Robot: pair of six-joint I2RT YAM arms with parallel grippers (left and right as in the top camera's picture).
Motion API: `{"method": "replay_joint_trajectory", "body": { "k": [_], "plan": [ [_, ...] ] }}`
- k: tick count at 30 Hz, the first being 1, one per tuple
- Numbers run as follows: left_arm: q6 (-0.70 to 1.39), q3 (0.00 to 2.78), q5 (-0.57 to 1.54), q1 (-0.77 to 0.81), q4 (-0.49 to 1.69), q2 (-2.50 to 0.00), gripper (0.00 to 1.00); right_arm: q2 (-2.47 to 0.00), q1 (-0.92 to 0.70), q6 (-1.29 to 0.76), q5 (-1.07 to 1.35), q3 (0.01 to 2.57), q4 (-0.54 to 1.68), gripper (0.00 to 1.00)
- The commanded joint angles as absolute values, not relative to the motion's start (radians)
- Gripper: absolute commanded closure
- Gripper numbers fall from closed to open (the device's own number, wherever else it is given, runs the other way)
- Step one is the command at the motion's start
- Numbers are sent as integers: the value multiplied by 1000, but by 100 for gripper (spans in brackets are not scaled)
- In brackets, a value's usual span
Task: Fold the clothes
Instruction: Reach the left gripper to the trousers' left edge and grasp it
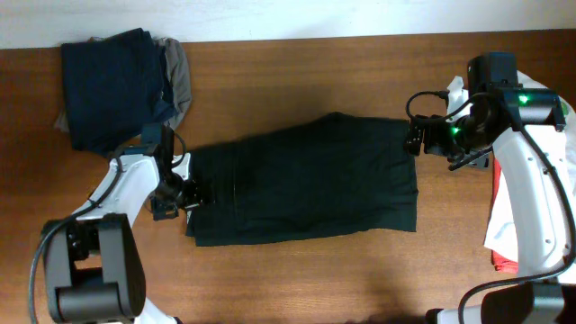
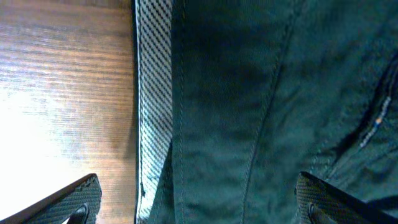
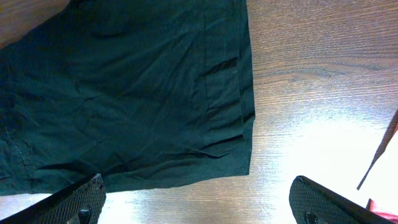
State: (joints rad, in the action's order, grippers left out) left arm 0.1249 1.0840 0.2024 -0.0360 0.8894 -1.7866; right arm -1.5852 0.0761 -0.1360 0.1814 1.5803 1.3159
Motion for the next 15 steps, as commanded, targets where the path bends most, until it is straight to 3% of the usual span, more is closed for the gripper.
{"method": "replay_joint_trajectory", "body": {
  "k": [1, 6, 13, 14, 15],
  "plan": [
    [134, 1095, 224, -42, 865, -1819, 1, -1585, 80, -144, 172, 1589, 1317, 2],
    [97, 1093, 339, -41, 838, -1848, 1, -1585, 80, -144, 172, 1589, 1317, 2],
    [96, 1061, 340, -41, 805, -1878, 5, -1585, 80, -144, 172, 1589, 1317, 2],
    [96, 1050, 340, -41, 792, -1883, 9, -1585, 80, -144, 172, 1589, 1317, 2],
    [96, 1034, 340, -41, 773, -1886, 28, -1585, 80, -144, 172, 1589, 1317, 2]
  ]
}}
